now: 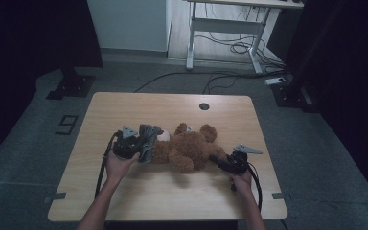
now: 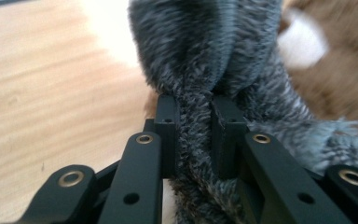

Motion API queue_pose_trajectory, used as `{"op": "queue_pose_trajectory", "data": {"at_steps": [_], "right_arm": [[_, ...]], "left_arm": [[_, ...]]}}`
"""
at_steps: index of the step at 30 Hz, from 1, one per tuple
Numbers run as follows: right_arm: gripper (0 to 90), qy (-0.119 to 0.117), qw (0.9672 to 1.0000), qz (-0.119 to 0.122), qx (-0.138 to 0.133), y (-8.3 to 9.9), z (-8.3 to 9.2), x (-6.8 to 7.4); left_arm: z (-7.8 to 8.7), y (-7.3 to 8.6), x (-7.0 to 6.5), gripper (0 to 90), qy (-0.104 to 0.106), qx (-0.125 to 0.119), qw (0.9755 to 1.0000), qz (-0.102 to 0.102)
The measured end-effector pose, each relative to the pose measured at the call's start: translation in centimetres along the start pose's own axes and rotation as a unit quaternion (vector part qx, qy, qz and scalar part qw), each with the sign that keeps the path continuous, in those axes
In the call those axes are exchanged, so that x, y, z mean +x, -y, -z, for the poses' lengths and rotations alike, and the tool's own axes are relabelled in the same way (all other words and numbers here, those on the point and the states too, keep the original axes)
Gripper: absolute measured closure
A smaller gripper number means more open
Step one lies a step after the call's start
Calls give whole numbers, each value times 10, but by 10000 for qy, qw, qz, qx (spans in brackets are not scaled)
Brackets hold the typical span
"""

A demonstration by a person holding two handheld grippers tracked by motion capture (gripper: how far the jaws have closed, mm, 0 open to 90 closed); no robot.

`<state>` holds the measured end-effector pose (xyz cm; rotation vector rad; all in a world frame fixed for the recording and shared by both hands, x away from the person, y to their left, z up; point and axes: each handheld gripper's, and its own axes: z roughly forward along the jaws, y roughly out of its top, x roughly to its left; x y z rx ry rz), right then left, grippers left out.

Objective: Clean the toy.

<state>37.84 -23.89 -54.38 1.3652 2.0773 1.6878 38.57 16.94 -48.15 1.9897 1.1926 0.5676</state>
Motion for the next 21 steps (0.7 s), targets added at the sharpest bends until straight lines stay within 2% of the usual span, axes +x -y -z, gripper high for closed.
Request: {"op": "queue_pose_trajectory", "data": {"at_steps": [3,6,10,12,15,16,17,21], "right_arm": [[564,-33,10000,-61,-13,0,-1,0],[564,-15,10000,-78,-3,1,-1,1],[564,-19,10000,-81,6,1,-1,0],[564,-22,10000,-91,16,2,-1,0],[564,-7,10000,-78,22,2,-2,0],[564,1,10000,-81,25,2,-2,0],[564,15,10000,-78,36,2,-1,0],[564,14,9999,-110,27,2,-1,-1]], "left_arm": [[-1,3,2,753,-12,-12,10000,79],[-5,7,4,754,-116,153,9998,19],[-9,14,9,756,-97,280,9995,136],[-12,18,11,755,-114,374,9991,159],[-22,30,14,755,-60,690,9973,235],[-24,35,15,755,1,716,9970,278],[-24,41,15,754,68,590,9977,331],[-16,35,18,752,58,580,9979,293]]}}
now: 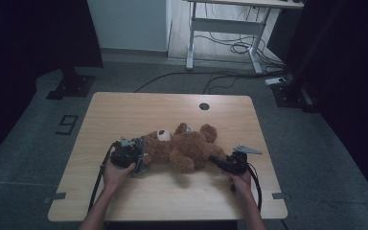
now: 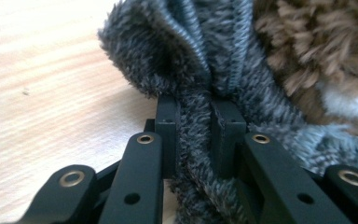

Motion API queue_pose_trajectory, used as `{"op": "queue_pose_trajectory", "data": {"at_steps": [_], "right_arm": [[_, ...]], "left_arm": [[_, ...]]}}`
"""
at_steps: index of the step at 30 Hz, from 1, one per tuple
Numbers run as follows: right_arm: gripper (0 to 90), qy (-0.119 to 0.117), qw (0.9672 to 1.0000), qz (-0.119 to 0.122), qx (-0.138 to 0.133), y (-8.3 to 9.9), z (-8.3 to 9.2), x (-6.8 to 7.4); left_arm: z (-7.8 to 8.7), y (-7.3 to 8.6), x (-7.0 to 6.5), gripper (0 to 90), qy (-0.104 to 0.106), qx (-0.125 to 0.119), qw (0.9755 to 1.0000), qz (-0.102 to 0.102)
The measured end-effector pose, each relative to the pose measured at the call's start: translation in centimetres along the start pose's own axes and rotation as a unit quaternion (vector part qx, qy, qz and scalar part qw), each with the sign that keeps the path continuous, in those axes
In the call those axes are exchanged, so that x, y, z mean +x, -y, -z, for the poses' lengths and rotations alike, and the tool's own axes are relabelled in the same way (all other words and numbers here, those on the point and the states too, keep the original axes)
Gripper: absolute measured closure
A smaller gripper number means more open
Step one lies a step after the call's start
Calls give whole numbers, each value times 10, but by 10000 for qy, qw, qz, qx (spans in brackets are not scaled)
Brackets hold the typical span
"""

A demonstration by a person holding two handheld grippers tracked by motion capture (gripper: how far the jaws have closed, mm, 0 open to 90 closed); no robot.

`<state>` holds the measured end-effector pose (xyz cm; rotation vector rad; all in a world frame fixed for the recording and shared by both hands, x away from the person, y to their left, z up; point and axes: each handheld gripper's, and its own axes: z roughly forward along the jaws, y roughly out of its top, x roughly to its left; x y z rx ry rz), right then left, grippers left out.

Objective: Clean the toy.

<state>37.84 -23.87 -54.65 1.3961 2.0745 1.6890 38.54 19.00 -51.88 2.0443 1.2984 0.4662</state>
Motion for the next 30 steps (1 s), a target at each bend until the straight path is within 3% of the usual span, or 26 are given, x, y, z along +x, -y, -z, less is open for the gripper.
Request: {"op": "queue_pose_trajectory", "data": {"at_steps": [1,2,4,6,7,8,9,11,12,14,17,18,20,23,25,27,30], "right_arm": [[564,0,10000,0,0,0,0,0],[564,22,10000,11,6,0,1,0],[564,35,10000,9,19,-1,2,0],[564,20,10000,-6,-4,-1,1,-1],[564,20,10000,-6,-4,-1,1,-1],[563,36,10000,2,-10,-1,1,0],[563,36,10000,-13,-16,-1,0,0],[563,30,10000,-3,-14,-1,1,0],[563,30,10000,-3,-14,-1,1,0],[563,39,10000,9,-7,0,1,1],[562,31,10000,5,7,-1,1,0],[561,27,10000,7,3,-1,1,0],[560,21,10000,11,4,-1,1,0],[559,20,10000,43,-6,0,1,1],[559,31,10000,79,9,-1,1,2],[560,20,10000,70,19,-1,1,2],[560,21,10000,57,26,-1,1,2]], "left_arm": [[0,0,0,752,0,0,10000,0],[13,-8,3,752,-34,-202,9998,28],[21,-12,4,752,-26,-345,9994,40],[48,-28,0,750,224,-748,9969,-28],[48,-28,0,750,224,-748,9969,-28],[62,-37,-11,749,353,-942,9947,-191],[62,-37,-11,750,353,-942,9947,-191],[70,-47,-28,749,580,-1077,9918,-377],[70,-47,-28,749,580,-1077,9918,-377],[65,-59,-49,748,689,-1084,9901,-574],[56,-64,-61,747,726,-1012,9900,-658],[41,-64,-73,747,730,-859,9911,-707],[23,-60,-81,745,629,-658,9925,-816],[17,-56,-81,746,580,-731,9924,-806],[22,-55,-72,749,742,-698,9924,-694],[24,-55,-68,750,760,-674,9926,-670],[30,-50,-51,749,578,-691,9949,-454]]}}
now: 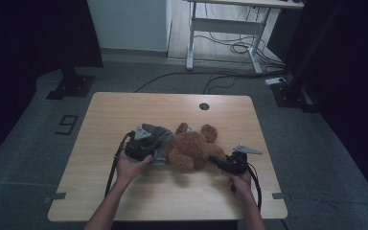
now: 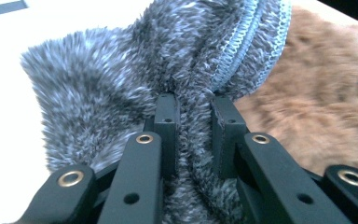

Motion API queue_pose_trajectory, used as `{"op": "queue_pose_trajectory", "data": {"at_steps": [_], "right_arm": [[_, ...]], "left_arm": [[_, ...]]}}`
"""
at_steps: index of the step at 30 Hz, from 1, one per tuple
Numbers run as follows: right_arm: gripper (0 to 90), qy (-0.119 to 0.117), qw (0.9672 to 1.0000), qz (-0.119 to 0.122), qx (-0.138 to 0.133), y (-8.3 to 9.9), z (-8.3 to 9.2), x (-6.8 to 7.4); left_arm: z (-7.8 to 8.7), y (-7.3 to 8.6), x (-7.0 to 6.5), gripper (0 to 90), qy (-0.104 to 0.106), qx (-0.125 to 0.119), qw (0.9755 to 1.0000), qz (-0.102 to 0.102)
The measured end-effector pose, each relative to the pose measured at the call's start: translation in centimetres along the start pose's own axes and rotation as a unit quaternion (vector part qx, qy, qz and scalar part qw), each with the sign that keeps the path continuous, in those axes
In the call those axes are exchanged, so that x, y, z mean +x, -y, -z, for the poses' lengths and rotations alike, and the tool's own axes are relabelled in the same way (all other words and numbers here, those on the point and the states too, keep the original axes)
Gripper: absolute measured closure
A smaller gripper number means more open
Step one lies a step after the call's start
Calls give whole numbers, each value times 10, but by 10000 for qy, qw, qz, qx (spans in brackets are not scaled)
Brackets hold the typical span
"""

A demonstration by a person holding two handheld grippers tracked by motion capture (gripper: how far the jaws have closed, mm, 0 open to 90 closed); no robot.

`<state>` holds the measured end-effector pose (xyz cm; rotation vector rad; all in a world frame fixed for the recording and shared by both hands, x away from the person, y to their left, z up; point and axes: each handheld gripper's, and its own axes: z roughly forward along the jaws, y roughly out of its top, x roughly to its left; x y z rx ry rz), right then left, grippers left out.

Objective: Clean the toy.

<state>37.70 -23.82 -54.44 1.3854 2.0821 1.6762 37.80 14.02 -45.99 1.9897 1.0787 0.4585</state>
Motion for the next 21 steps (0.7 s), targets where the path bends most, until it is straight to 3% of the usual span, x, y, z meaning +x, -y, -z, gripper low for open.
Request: {"op": "queue_pose_trajectory", "data": {"at_steps": [1,2,3,4,6,8,9,12,14,18,21], "right_arm": [[560,0,10000,0,0,0,0,0],[560,-15,10000,-20,-7,0,0,0],[560,-15,10000,-20,-7,0,0,0],[559,-28,10000,-36,14,1,0,-1],[560,-33,10000,-59,2,1,-1,-1],[560,-30,10000,-65,5,2,-1,-1],[560,-30,10000,-65,5,2,-1,-1],[560,-13,10000,-77,26,2,-2,-2],[560,-17,10000,-81,20,2,-2,-2],[560,-12,10000,-70,16,2,-1,-2],[560,-30,10000,-64,15,1,-1,-3]], "left_arm": [[0,0,0,749,0,0,10000,0],[2,8,13,749,-55,17,9998,212],[2,8,13,749,-55,17,9998,212],[3,17,23,749,-80,91,9993,340],[3,22,27,750,-146,139,9991,380],[-2,40,38,749,-257,317,9973,605],[-2,40,38,749,-257,317,9973,605],[-19,62,43,748,-229,615,9953,706],[-23,67,43,746,-161,609,9952,747],[-16,60,48,743,-161,603,9956,705],[1,43,52,743,-214,361,9968,686]]}}
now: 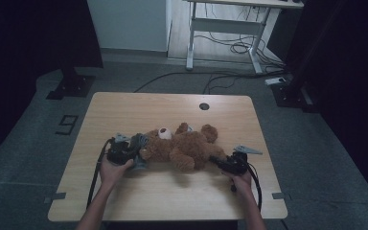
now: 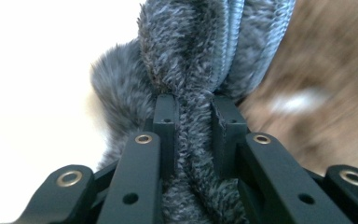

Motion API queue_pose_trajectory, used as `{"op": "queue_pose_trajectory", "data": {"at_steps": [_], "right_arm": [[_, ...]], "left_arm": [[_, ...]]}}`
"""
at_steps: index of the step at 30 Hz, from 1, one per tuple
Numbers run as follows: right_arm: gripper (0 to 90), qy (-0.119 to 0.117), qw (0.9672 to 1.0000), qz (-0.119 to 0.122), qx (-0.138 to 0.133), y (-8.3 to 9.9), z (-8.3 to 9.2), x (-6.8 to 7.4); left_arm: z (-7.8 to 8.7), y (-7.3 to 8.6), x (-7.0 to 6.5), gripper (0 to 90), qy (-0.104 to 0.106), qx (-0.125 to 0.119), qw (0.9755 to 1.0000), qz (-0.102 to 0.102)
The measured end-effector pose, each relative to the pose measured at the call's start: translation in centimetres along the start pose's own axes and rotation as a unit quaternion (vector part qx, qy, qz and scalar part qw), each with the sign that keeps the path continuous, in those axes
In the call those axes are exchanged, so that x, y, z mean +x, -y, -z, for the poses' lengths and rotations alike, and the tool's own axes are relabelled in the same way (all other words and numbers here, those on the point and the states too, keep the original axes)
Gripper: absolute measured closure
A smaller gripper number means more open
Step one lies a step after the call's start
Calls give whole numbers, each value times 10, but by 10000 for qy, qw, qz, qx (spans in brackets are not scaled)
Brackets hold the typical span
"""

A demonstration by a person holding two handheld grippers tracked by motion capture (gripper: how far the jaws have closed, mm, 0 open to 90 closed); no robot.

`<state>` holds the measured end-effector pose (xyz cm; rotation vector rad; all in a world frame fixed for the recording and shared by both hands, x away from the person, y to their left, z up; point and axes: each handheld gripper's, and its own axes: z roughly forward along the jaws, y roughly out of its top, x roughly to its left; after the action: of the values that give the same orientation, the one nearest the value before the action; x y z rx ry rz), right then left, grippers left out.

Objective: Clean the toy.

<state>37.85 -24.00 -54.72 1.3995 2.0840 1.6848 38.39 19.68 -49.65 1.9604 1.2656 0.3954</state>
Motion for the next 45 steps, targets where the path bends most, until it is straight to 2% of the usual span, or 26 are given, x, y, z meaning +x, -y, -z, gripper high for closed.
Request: {"op": "queue_pose_trajectory", "data": {"at_steps": [2,5,7,9,12,13,14,17,19,21,26,29,31,33,34,37,41,42,43,45], "right_arm": [[559,23,10000,37,6,-1,0,0],[559,34,10000,38,4,-1,-1,1],[558,39,10000,52,19,-1,0,1],[557,43,10000,69,22,-1,0,1],[557,42,10000,82,18,-1,0,1],[556,58,9999,126,39,-2,1,2],[556,58,9999,126,39,-2,1,2],[551,70,9998,194,52,-3,2,2],[540,49,9997,246,78,-4,3,3],[531,54,9996,254,92,-4,3,3],[480,-10,9993,314,223,-6,6,6],[434,53,9986,470,251,-11,11,11],[340,158,9985,517,113,-17,17,15],[320,189,9985,503,59,-20,20,16],[271,198,9984,527,-3,-27,25,18],[235,175,9985,487,-179,-39,33,21],[209,192,9983,534,-155,-48,30,26],[194,181,9983,551,-89,-49,26,28],[147,76,9979,640,109,-51,14,30],[142,63,9976,659,196,-51,8,31]], "left_arm": [[12,-13,-3,742,-4,-196,9998,-86],[25,-38,-15,737,-88,-378,9985,-386],[30,-55,-23,737,-13,-461,9977,-488],[26,-76,-38,737,150,-499,9970,-566],[18,-84,-46,739,156,-448,9969,-631],[4,-91,-53,739,73,-285,9972,-680],[4,-91,-53,738,73,-285,9972,-680],[-17,-89,-55,738,-73,-20,9981,-618],[-23,-82,-52,743,-67,-69,9986,-514],[-21,-77,-48,743,35,-126,9990,-429],[-14,-62,-48,748,118,-158,9981,-576],[-11,-53,-49,750,164,-239,9978,-594],[-10,-46,-50,754,158,-301,9974,-629],[-9,-44,-51,755,159,-313,9973,-651],[-7,-42,-51,756,176,-303,9969,-700],[-3,-36,-54,756,214,-329,9964,-751],[1,-26,-56,757,262,-413,9958,-777],[2,-24,-56,757,282,-427,9958,-765],[4,-23,-56,757,290,-424,9957,-771],[5,-20,-55,756,320,-432,9956,-765]]}}
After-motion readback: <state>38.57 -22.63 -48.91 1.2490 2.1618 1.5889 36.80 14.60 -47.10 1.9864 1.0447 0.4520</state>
